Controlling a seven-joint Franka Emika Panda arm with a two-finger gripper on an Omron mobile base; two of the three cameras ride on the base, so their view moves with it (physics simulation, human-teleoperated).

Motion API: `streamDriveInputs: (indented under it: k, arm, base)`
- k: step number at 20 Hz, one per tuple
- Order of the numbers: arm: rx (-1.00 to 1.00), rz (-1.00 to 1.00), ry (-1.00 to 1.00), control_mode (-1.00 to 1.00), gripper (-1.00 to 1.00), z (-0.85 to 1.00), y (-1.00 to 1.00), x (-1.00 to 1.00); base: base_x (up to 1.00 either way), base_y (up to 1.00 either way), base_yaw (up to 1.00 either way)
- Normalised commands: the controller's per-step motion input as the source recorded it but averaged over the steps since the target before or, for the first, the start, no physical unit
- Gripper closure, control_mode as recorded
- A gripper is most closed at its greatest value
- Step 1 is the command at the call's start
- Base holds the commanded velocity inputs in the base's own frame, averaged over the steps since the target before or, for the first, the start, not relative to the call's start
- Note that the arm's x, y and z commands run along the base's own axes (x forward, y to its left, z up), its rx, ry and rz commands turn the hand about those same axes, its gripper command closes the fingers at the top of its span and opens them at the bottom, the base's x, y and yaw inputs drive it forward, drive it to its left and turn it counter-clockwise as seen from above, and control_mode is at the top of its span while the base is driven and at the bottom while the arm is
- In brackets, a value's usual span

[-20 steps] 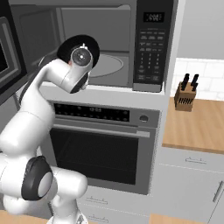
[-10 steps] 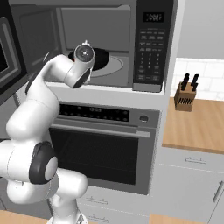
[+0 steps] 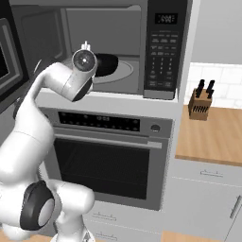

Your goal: Open the microwave, place the bowl with waffle inside the microwave, then close the microwave door and turn it on.

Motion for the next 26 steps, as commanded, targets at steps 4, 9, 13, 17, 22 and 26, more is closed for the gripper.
streamDriveInputs:
  k: [4,9,13,17,22,26]
  arm:
    - [0.0,0.06,0.0,-1.0,-1.0,0.12,0.0,-1.0]
    - [0.02,0.08,0.0,-1.0,-1.0,0.06,0.0,-1.0]
    - [0.01,0.07,0.0,-1.0,-1.0,0.11,0.01,-1.0]
    - [0.0,0.06,0.0,-1.0,-1.0,0.09,0.0,-1.0]
    - [0.09,0.03,-0.03,-1.0,-1.0,0.0,0.0,-1.0]
    - [0.1,0.02,-0.1,-1.0,-1.0,-0.03,0.28,-1.0]
  base:
    - [0.0,0.0,0.0]
    - [0.0,0.0,0.0]
    - [0.0,0.0,0.0]
    - [0.0,0.0,0.0]
    - [0.0,0.0,0.0]
    - [0.0,0.0,0.0]
